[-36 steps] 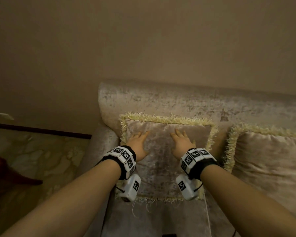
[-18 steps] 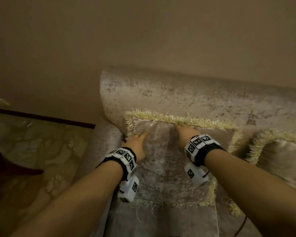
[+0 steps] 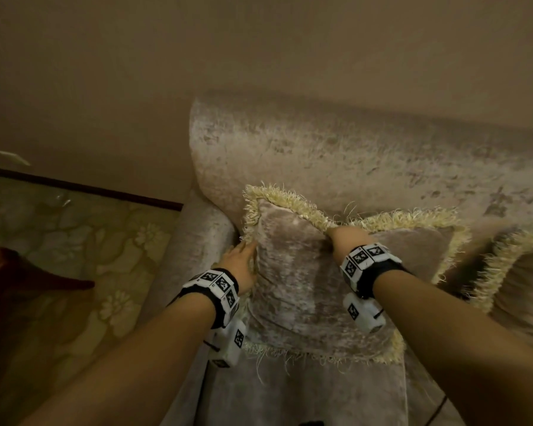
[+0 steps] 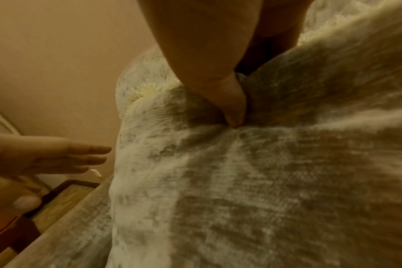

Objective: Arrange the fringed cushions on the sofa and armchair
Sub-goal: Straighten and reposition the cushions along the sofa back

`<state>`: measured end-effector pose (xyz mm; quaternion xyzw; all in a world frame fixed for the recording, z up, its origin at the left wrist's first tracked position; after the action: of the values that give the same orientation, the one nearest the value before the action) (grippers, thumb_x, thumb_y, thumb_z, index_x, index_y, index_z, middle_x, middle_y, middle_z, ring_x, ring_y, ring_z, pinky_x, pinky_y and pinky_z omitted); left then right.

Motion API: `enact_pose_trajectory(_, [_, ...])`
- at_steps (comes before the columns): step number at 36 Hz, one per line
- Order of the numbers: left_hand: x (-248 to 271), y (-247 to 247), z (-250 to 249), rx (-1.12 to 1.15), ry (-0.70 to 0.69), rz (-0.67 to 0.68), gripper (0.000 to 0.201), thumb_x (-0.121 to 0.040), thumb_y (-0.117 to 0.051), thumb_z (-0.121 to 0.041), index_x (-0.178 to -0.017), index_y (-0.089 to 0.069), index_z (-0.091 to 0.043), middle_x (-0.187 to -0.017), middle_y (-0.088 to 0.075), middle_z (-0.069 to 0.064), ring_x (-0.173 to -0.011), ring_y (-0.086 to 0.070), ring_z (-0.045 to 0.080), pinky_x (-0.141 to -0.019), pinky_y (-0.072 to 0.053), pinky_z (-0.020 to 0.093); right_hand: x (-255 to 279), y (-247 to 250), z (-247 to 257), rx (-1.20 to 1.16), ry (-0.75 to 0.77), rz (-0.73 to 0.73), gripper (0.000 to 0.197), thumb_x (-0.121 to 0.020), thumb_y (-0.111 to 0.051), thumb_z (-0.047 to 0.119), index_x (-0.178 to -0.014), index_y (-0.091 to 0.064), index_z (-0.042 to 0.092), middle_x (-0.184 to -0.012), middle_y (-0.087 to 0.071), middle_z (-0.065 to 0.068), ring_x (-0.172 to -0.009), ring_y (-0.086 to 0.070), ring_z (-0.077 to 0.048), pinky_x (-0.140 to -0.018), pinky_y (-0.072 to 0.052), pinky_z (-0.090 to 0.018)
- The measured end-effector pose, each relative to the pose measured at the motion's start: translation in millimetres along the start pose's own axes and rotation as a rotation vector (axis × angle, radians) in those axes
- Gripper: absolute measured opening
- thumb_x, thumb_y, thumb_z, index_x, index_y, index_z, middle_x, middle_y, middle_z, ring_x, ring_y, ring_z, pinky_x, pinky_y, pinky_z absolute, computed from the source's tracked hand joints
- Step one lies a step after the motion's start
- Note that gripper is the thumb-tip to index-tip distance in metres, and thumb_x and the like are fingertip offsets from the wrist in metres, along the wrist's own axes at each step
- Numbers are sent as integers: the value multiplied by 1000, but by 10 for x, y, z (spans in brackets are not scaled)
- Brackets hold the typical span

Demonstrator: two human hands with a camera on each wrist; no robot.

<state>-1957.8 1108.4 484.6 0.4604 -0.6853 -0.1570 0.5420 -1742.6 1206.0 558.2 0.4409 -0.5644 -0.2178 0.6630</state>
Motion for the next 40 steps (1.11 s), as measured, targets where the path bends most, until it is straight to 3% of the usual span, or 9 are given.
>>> enact_pose_trajectory(7, [102,-48,11,50,10,-22,84,-89,-59,-37,-154,-7,-29,-161,-14,7,-145,-21,30,-116,-26,43,194,90,-24,-15,33,22,22,-88,-53,4,-104,-65,12,-102,-68,-11,-86,-61,-28,-73,-50,-34])
enact_pose_trajectory(12, [225,59,34,83,47,-68,92,-80,-66,-43,-154,-14,-26,-156,-29,6,-138,-35,29,-111,-35,42,414,290,-64,-21,74,19,27,-89,-54,3,-109,-68,15,-108,-67,-9,-98,-63,-30,-78,-50,-33])
enact_pose_trajectory(18, [359,203,32,149,104,-98,83,-75,-67,-40,-148,-28,-26,-147,-43,5,-126,-49,29,-102,-45,42,777,451,-132,-40,105,-40,13,-85,-53,3,-89,-62,11,-93,-64,-12,-78,-55,-28,-67,-43,-30])
enact_pose_trajectory(24, [598,266,-36,260,127,-34,100,-68,-73,-44,-151,-21,-22,-151,-37,9,-131,-45,32,-102,-46,46,1201,645,-121,-65,127,-119,13,-83,-53,4,-84,-61,12,-79,-58,-6,-79,-58,-30,-65,-45,-33])
enact_pose_trajectory(27, [783,415,-148,258,107,-96,91,-75,-76,-44,-148,-26,-25,-145,-44,6,-126,-49,32,-101,-46,42,1416,822,-118,-102,146,-200,11,-80,-53,4,-82,-62,10,-79,-62,-9,-77,-59,-31,-65,-48,-36])
enact_pose_trajectory(31, [998,682,-256,301,38,-171,90,-70,-78,-47,-144,-31,-27,-137,-51,3,-120,-53,31,-98,-46,41,1739,1109,-144,-146,175,-286,17,-79,-54,5,-89,-66,13,-83,-67,-7,-80,-61,-28,-72,-52,-37])
enact_pose_trajectory(35, [1193,970,-336,367,-23,-233,101,-57,-88,-44,-141,-35,-26,-137,-50,-2,-123,-51,27,-102,-45,46,2042,1388,-210,-173,174,-405,13,-80,-57,6,-84,-66,14,-75,-64,-4,-73,-58,-24,-63,-45,-31])
enact_pose_trajectory(38, [1314,1107,-410,376,-46,-269,70,-71,-84,-30,-131,-51,-19,-121,-61,-1,-113,-59,26,-92,-48,37,2157,1521,-306,-211,155,-488,18,-80,-60,8,-66,-56,18,-62,-56,0,-63,-52,-21,-53,-38,-27])
enact_pose_trajectory(40, [1378,1189,-455,369,-77,-333,40,-78,-77,-27,-115,-64,-17,-108,-69,1,-99,-65,25,-87,-52,37,2196,1567,-362,-237,144,-533,15,-78,-61,7,-66,-55,13,-61,-57,-3,-61,-54,-23,-53,-39,-28])
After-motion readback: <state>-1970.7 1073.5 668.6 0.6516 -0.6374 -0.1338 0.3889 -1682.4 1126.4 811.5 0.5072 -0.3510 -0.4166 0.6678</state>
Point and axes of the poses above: each hand's wrist, its own x-axis away from the middle knuckle, its own y-axis out of the back of the hand, z = x × y, the point moved 5 cm from there along -x, towards the middle knuckle
